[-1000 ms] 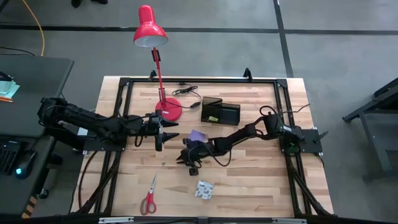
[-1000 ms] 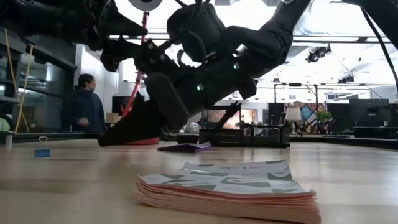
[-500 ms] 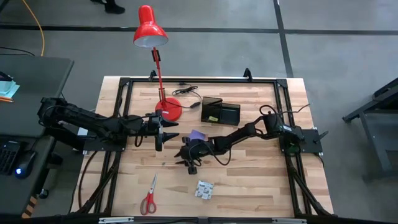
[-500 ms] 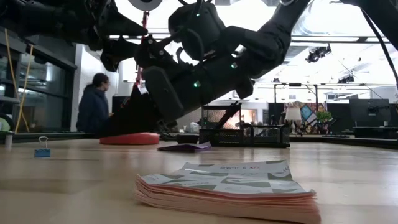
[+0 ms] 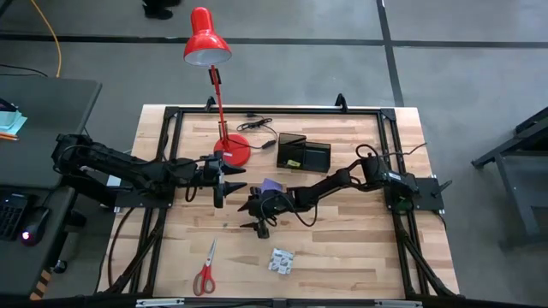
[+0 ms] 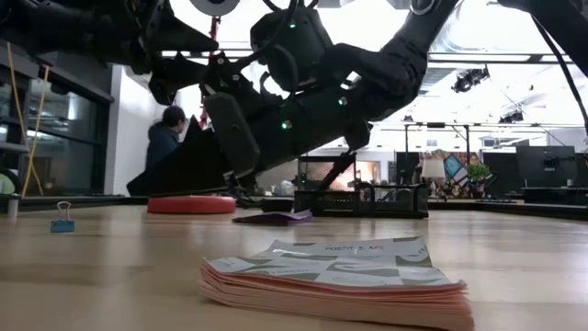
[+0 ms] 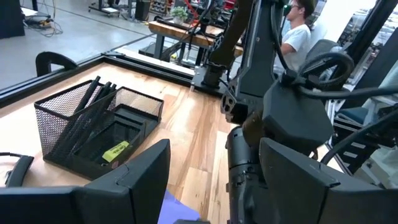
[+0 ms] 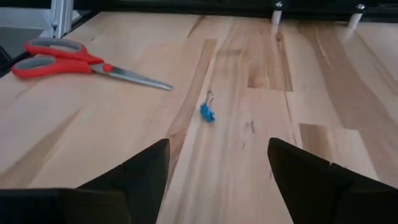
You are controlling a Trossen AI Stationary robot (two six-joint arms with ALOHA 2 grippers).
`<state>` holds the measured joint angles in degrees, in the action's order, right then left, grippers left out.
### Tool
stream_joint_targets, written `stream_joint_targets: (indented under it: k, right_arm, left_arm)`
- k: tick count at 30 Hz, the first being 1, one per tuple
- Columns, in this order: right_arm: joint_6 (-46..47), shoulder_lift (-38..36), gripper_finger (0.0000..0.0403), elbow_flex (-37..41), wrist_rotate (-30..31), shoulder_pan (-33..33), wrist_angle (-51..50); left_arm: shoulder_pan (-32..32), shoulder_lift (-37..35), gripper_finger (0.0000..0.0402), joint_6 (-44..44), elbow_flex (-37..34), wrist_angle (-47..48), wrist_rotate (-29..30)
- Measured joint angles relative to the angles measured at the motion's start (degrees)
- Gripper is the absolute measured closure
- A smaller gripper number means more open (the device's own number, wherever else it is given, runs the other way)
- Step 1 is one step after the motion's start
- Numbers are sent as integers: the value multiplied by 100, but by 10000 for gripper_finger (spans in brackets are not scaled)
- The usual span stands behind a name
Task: Pick and place office supplies into organizer
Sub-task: Put the white sticky notes into the black desk organizer
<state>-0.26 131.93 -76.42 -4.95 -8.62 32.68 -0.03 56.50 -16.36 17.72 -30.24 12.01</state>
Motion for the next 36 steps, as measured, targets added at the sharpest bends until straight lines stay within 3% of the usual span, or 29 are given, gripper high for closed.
stream_joint_targets:
  k: [8,14,28,36]
  right_arm:
    - [102,412,135,-10,-16,70,583]
    - [275,837,135,-447,-221,190,600]
    - [2,1071,135,-1316,-111,34,-329]
    - [-27,1220,135,-1393,-244,32,-233]
  left_arm:
    - [0,0,169,0,0,-17,0]
    - [0,-1,169,0,0,-13,0]
    - [2,-1,169,0,0,-2,2]
    - [0,-1,169,7,0,42,0]
